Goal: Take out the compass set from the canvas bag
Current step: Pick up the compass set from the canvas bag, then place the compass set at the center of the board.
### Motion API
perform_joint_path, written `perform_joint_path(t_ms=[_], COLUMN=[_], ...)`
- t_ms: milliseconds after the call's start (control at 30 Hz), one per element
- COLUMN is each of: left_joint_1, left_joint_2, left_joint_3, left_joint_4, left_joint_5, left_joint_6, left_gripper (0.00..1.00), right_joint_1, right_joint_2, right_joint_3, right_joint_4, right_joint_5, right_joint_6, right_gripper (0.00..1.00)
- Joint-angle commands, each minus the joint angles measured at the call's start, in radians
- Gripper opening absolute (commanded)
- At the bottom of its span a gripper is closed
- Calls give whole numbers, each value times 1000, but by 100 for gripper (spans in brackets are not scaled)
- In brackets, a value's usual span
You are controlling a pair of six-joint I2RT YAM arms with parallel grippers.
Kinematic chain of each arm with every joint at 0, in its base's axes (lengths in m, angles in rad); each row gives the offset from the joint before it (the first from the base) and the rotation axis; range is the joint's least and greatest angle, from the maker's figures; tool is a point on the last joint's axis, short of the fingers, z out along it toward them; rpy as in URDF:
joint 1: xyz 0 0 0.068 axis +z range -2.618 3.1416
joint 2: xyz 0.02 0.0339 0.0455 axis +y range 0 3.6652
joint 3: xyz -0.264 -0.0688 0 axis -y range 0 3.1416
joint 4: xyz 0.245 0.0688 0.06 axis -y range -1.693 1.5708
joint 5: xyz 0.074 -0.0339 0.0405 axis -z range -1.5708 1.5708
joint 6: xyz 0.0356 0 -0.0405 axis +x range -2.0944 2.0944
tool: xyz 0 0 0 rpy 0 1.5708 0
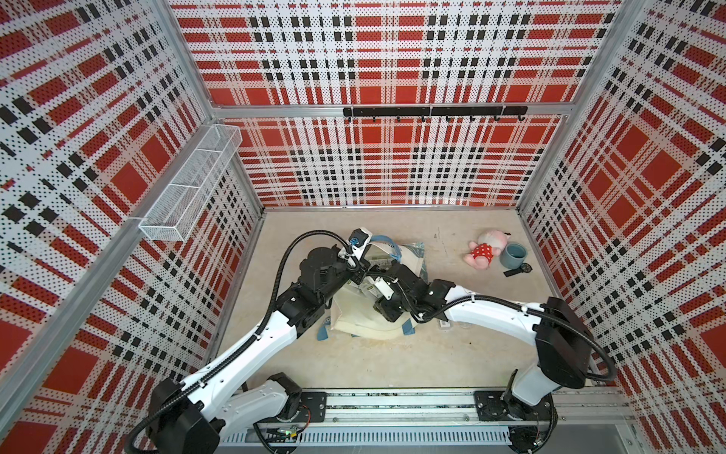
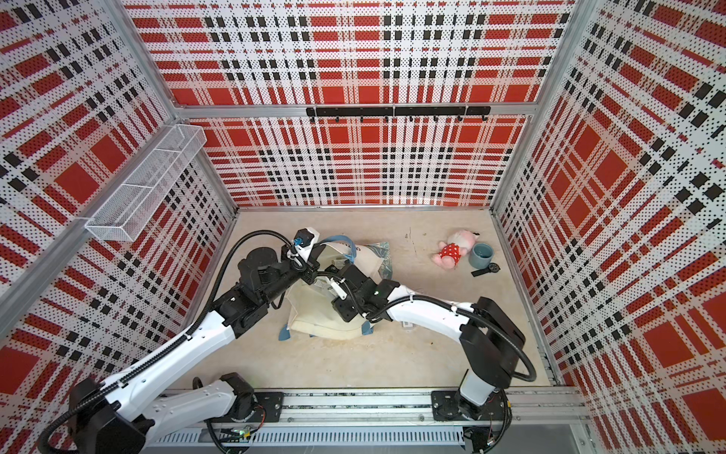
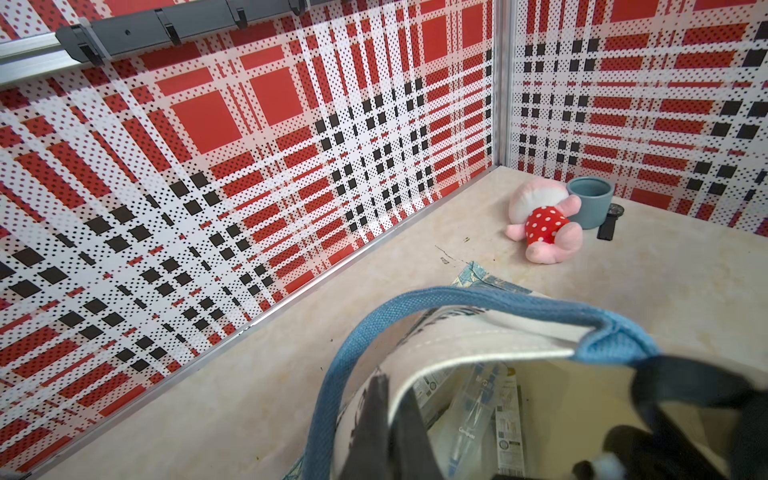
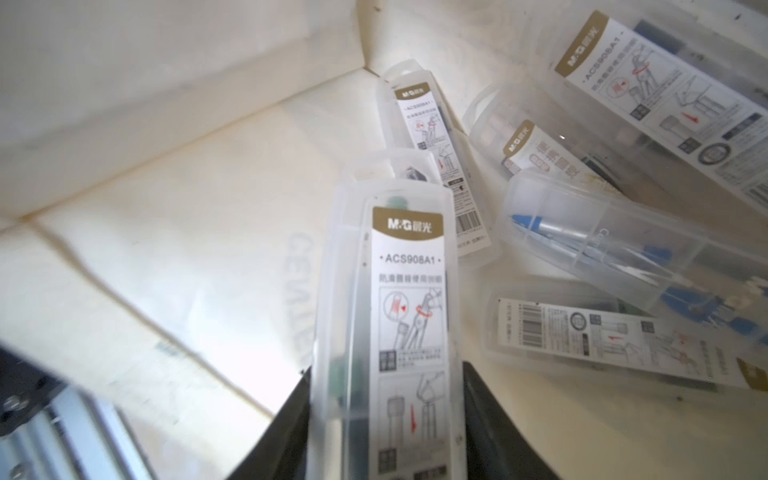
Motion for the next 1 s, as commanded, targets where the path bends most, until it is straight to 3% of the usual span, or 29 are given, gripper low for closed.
perform_joint_path(t_ms=[0, 200, 500, 767, 867, 967], left_joint_1=[20, 25, 12, 15, 18, 18], left_joint_2=[4, 20, -6, 4, 4, 5], left_joint_3=[12, 26, 19, 17, 19, 18], left_joint_4=[79, 83, 95, 98, 97, 94], left_joint_5=[-27, -7, -2, -4, 2, 3], left_joint_6=[4, -7, -28, -27, -26, -25], left_gripper=[0, 0, 0, 0, 0, 0], right_joint_1=[47, 47, 38, 34, -28, -191], right_joint_2=[-160, -257, -172, -374, -459, -533], right_joint_3=[8, -70, -72, -36, -50, -98], right_joint_4=[71, 97, 102, -77, -179, -275], right_joint_5=[-84, -91, -111, -19, 70, 150], right_joint_6=[20, 48, 29, 91, 140, 209], right_gripper=[32, 32, 31, 32, 31, 27])
